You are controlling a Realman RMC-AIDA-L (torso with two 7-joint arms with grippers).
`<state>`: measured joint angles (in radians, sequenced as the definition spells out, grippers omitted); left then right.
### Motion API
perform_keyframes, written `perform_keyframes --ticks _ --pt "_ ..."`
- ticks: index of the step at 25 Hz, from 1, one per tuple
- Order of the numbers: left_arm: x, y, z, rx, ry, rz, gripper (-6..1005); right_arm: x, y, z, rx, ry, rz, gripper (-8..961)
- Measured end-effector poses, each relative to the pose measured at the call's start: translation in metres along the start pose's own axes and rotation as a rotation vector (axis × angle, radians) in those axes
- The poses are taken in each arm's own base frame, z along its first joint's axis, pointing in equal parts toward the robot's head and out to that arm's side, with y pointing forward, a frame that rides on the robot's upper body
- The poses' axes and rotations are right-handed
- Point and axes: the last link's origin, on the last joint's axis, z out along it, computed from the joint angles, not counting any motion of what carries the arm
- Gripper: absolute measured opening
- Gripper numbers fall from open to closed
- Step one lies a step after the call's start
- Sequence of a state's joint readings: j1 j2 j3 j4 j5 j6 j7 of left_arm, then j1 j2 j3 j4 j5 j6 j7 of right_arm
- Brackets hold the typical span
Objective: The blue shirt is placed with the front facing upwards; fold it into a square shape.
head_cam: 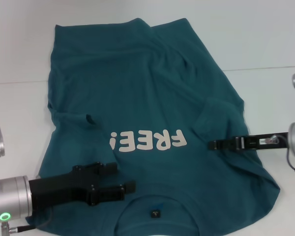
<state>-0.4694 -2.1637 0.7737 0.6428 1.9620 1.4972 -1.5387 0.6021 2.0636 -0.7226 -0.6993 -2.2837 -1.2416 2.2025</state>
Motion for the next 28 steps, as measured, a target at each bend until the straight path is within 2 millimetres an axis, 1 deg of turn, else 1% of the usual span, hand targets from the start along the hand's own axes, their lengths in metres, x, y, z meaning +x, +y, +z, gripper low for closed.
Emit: perform_keyframes --ticks 8,12,14,18,23,28 --pt "0.001 0.0 0.0 0.002 0.004 0.006 920 -0.002 0.028 0.024 -0.075 0.072 -0.061 763" --pt "0.001 0.0 0.0 0.002 0.005 0.006 920 -0.003 0.031 0.023 -0.102 0.06 -0.061 765" --pt "0.001 0.0 0.0 0.001 0.005 0.006 920 -0.004 0.027 0.018 -0.106 0.032 -0.048 765" --pt "0.001 0.0 0.0 0.001 0.004 0.006 920 -0.003 0.012 0.002 -0.086 -0.006 -0.021 767" --pt "-0.001 0.0 -0.003 -0.002 -0.002 -0.002 919 0.006 -0.005 -0.024 -0.062 -0.037 -0.018 768" --pt "-0.005 0.0 -0.006 0.001 -0.021 -0.029 919 0.017 -0.012 -0.045 -0.112 -0.123 -0.078 770"
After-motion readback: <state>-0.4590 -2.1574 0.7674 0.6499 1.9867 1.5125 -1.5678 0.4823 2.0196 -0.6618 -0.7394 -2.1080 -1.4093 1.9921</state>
